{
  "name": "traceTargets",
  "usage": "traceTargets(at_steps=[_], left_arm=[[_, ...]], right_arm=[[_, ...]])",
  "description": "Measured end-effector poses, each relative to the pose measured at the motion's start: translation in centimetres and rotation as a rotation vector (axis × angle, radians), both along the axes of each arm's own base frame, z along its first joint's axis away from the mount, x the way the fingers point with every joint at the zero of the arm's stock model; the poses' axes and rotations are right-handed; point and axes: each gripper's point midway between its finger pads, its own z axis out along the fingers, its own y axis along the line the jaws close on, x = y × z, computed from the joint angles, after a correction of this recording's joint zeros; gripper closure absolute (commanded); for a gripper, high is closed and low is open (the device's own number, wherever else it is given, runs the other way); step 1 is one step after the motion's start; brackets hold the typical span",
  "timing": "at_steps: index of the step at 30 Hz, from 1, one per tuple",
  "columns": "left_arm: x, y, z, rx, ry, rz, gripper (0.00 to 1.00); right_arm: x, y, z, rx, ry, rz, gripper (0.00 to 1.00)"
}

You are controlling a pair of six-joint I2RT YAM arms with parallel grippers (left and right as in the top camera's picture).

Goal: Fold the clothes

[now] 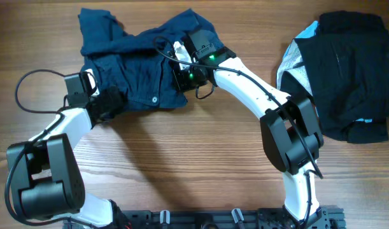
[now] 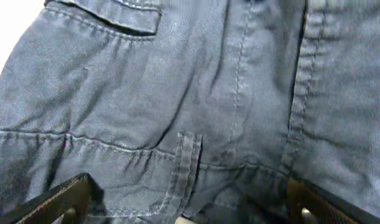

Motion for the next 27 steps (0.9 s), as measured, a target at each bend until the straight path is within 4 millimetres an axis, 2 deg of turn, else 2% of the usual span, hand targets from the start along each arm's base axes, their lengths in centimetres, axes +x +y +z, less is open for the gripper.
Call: traceTargets(at_steps=[2, 3, 4, 5, 6, 7, 8, 17, 20, 22, 24, 25, 26, 27], left_arm=[[0.4, -0.1, 0.1, -0.009, -0.02, 0.004, 0.02], [0.6, 0.0, 0.1, -0.009, -0.025, 0.004, 0.35], [0.7, -0.1, 0.1, -0.013, -0.029, 0.005, 0.52], [0.7, -0.1, 0.1, -0.02, -0.031, 0.011, 0.61], [0.6, -0.2, -0.1, -0.026, -0.025, 0.01, 0.8], [0.5, -0.2, -0.2, -0.029, -0.021, 0.009, 0.92], [0.4, -0.3, -0.4, -0.036, -0.016, 0.01, 0.96], [0.0, -0.4, -0.5, -0.042, 0.001, 0.013, 0.96], [-1.1, -0.2, 0.7, -0.026, 0.03, 0.026, 0.96], [-1.7, 0.3, 2.9, 0.006, 0.025, 0.045, 0.96], [-1.5, 1.1, 6.0, 0.047, -0.006, 0.068, 0.96], [-1.4, 1.4, 7.7, 0.067, -0.027, 0.079, 0.96], [-1.1, 1.8, 10.1, 0.091, -0.073, 0.093, 0.96], [-1.0, 2.2, 12.7, 0.113, -0.126, 0.105, 0.96]], right_arm=[[0.0, 0.0, 0.0, -0.001, -0.001, -0.001, 0.93], [0.0, 0.0, 0.0, -0.002, -0.001, -0.001, 0.93], [0.0, 0.0, 0.0, -0.002, -0.001, -0.001, 0.93], [0.0, 0.0, 0.0, -0.002, -0.001, -0.001, 0.92], [0.0, 0.0, 0.0, -0.002, -0.001, -0.001, 0.92], [0.0, 0.0, 0.0, -0.002, -0.001, -0.001, 0.92], [0.0, 0.0, 0.0, -0.002, -0.001, -0.001, 0.92], [0.0, 0.0, 0.0, -0.003, -0.001, -0.001, 0.91], [0.0, 0.0, 0.0, -0.003, -0.001, -0.002, 0.91], [0.0, -0.1, 0.0, -0.004, 0.0, -0.002, 0.91], [0.0, -0.1, -0.1, -0.005, 0.001, -0.002, 0.84], [0.0, -0.1, -0.1, -0.005, 0.001, -0.001, 0.75], [0.0, -0.1, -0.1, -0.005, 0.001, 0.0, 0.57], [-0.1, -0.2, -0.1, -0.008, 0.006, 0.001, 0.49]])
